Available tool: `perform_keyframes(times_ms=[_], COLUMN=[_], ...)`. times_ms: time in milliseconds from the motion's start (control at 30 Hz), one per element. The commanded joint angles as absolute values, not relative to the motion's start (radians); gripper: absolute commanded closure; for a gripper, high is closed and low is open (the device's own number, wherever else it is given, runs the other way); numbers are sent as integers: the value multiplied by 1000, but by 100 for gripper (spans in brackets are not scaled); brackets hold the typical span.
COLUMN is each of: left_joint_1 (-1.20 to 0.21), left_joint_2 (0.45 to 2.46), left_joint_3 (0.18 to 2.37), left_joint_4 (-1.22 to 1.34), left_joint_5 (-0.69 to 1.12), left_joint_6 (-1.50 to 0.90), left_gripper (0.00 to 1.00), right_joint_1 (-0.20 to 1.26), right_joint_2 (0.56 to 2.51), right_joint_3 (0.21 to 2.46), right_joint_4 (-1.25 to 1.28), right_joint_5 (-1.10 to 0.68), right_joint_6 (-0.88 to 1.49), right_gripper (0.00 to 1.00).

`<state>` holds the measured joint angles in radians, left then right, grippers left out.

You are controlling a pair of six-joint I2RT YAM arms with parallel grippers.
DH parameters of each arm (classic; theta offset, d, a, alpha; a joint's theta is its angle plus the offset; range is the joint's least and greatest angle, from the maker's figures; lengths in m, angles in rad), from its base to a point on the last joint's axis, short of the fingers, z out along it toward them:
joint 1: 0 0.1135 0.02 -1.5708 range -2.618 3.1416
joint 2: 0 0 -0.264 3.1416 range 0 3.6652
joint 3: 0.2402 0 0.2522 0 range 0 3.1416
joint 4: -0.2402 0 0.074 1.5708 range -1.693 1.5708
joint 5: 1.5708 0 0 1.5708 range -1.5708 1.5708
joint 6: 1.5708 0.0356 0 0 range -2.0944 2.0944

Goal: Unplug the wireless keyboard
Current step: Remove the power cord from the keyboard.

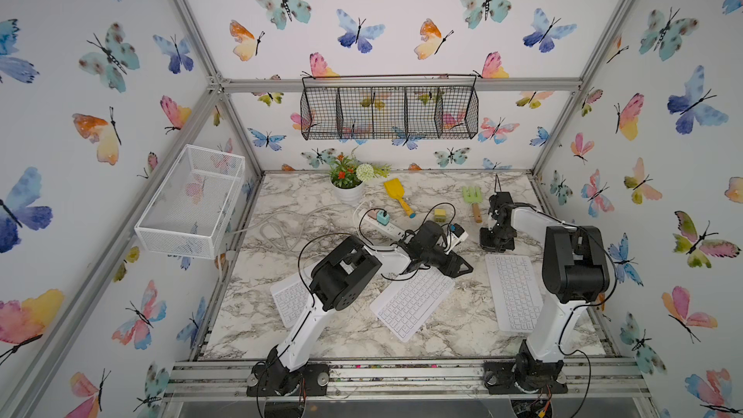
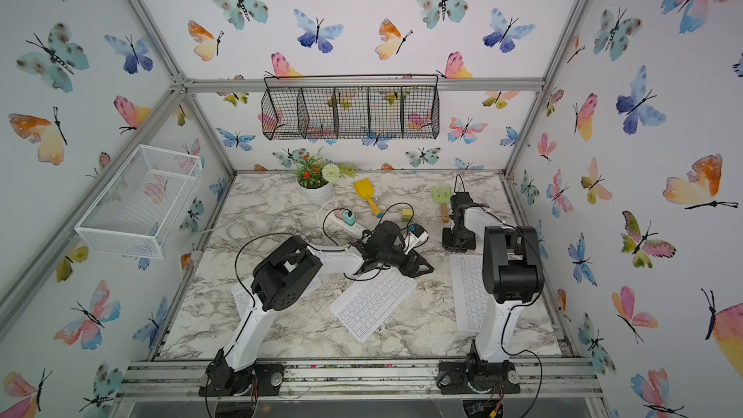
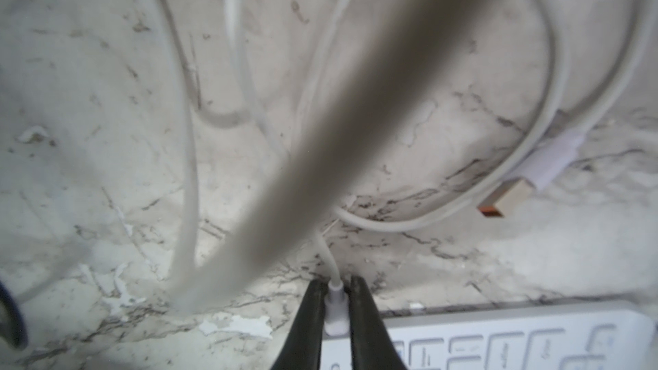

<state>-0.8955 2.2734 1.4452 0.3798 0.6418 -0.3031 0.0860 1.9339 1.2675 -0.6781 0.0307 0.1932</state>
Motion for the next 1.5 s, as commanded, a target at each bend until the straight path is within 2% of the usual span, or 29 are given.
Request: perform_keyframes(times_ms=[0,267,433,733,933,1200,1267,1367,1467], left_joint_1=[-887,-885,-884,-891,-906,-908,-908,-918,-927], left_joint_2=[2226,2238,2264,2332,2382,2490,2510,2534,2555], left_joint_3=[1437,1466,1512,1566,1591,1671,1677,1713,1750], left_joint_4=[394,369,346,398,444,616,671,666,629], left_joint_5=[655,659,682,749,755,782,781,764,753], left_joint_6=[-306,-313,-347,-458,-466,-602,-665,-704,-702], left_gripper=[42,42,40,26,22,17,13,16,24], right_joint_1=[97,97,97,97,96,95,95,95,95], right_joint_2=[2016,1922,1852,1752,1714,1695,1688,1683,1679], right_joint_3=[1225,1222,1206,1191,1207,1206,1206,1205,1201], right_joint_4=[-772,-692,-652,-593,-597,-597,-597,-595,-595], right_joint_5=[3,-8,-20,-44,-75,-103,-106,-115,-122], right_joint_6=[206,241,255,279,282,282,282,286,290], right_gripper=[87,97,97,97,97,97,97,97,97])
